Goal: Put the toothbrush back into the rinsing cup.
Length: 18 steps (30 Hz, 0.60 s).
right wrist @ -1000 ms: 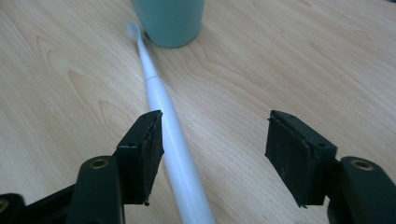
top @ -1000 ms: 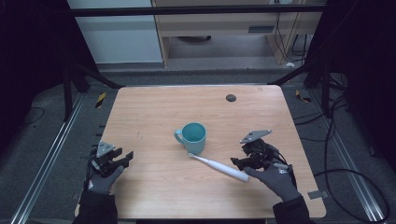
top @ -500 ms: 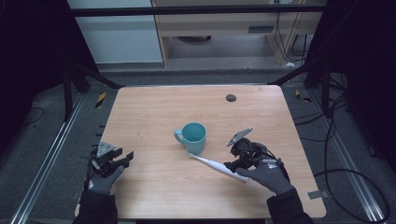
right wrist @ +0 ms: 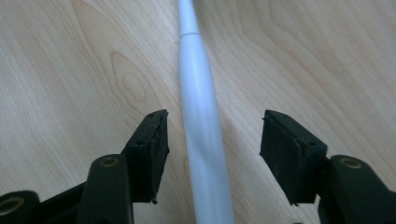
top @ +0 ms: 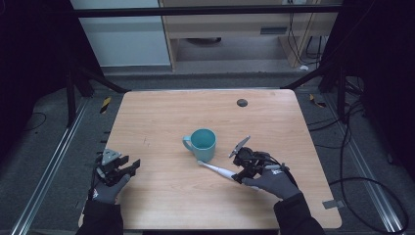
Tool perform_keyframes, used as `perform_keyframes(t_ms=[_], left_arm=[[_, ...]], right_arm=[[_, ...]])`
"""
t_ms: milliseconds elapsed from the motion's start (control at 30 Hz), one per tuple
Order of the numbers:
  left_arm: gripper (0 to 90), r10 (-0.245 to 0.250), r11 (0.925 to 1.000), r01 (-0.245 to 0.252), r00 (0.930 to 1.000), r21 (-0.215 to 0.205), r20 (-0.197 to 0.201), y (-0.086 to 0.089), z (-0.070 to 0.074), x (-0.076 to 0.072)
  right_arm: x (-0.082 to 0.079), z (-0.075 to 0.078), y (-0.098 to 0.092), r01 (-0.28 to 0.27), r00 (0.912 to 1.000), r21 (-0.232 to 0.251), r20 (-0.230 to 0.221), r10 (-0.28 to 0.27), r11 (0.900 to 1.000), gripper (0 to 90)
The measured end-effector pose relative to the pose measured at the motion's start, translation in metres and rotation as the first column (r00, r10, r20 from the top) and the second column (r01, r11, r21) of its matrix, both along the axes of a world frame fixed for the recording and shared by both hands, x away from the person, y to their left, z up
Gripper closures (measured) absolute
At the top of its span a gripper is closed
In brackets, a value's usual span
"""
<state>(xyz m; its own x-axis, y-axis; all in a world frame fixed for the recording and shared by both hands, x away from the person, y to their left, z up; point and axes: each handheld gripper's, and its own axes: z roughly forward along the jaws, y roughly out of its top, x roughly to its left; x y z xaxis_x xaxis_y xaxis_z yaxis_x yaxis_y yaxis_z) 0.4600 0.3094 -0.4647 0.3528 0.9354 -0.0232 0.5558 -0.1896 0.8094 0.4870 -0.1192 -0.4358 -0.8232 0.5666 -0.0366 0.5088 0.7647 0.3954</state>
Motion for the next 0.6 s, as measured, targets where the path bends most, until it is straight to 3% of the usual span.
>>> perform_keyframes(t_ms=[133, 600], left_arm=[[47.1, -0.001, 1.0, 0.001, 1.0, 0.002, -0.001, 0.0, 0.0, 0.0], [47.2, -0.001, 1.0, 0.001, 1.0, 0.004, -0.007, -0.001, -0.001, 0.001]], right_arm=[[0.002, -0.006, 0.003, -0.008, 0.9998, -0.034, -0.021, 0.008, 0.999, 43.5], [0.007, -0.021, 0.013, -0.055, 0.9962, -0.084, -0.072, 0.049, 0.995, 51.7]])
